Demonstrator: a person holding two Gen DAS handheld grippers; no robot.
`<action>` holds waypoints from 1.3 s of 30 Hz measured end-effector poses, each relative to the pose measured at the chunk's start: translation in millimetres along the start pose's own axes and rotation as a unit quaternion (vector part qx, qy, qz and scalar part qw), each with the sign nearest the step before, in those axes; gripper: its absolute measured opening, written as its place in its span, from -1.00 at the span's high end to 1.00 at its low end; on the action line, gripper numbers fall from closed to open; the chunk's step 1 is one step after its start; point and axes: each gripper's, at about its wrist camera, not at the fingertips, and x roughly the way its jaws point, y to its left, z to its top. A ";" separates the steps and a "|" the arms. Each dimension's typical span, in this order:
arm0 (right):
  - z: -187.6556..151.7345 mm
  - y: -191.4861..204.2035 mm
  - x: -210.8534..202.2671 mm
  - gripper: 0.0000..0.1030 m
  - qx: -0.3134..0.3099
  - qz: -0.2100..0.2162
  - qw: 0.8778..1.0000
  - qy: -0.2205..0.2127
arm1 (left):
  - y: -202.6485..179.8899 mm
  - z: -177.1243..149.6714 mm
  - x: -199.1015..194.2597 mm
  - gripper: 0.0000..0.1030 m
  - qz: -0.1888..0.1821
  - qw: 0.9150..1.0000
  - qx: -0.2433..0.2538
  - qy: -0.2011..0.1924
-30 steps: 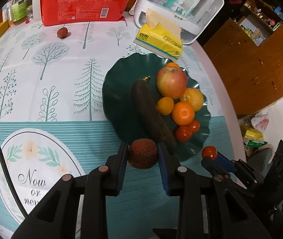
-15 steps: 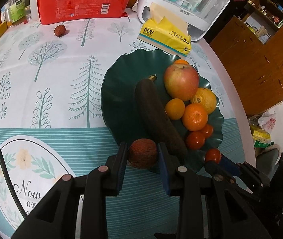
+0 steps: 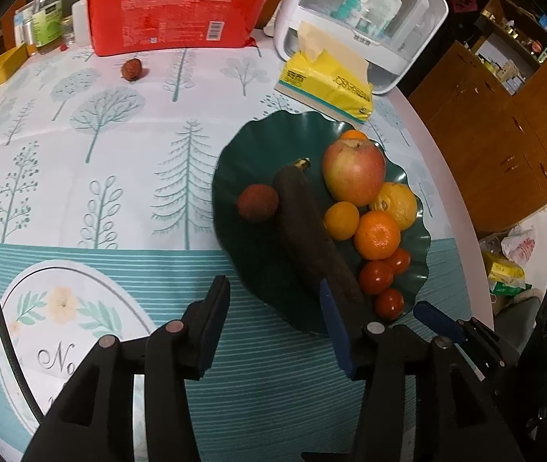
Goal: Organize fruits
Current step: 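Open the left tool over the plate while the right tool releases the tomato there, then move the right tool to the last brown fruit by the red cup pack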
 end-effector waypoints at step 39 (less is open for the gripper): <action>119.8 139.2 60.3 -0.17 -0.061 0.014 0.998 0.002 | 185.9 54.4 -89.4 -0.64 0.102 0.992 -0.062 -0.026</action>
